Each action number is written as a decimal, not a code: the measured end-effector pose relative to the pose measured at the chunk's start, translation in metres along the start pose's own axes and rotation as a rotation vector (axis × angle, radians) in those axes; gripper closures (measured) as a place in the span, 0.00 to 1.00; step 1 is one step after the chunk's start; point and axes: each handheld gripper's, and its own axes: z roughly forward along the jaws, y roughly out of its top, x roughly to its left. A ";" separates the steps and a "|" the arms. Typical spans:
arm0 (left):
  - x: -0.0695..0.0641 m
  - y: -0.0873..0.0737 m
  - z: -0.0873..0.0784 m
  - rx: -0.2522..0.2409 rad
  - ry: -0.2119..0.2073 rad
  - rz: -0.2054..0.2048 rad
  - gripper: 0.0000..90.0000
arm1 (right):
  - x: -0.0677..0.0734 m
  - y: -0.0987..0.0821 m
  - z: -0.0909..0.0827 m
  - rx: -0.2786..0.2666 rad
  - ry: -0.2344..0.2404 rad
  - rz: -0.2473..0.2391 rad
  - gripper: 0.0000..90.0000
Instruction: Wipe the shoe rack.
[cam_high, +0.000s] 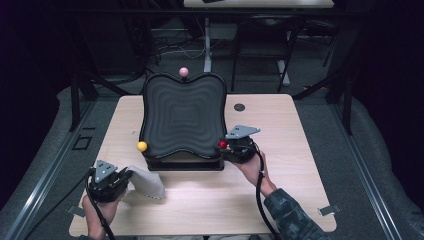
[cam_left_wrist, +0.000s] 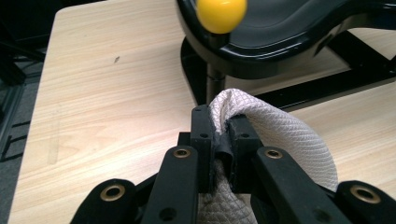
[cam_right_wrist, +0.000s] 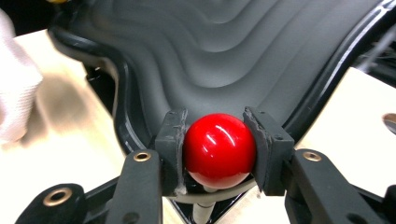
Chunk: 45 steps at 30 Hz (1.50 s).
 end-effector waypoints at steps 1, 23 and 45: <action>0.001 0.000 0.000 0.002 0.001 0.000 0.93 | 0.002 0.000 0.001 -0.004 -0.017 0.006 0.66; 0.002 0.003 0.002 -0.003 0.006 0.007 0.93 | -0.022 -0.015 -0.019 0.013 -0.232 0.098 0.66; -0.001 0.014 0.008 -0.033 -0.012 0.016 0.93 | -0.058 -0.019 -0.016 -0.032 -0.077 0.010 0.67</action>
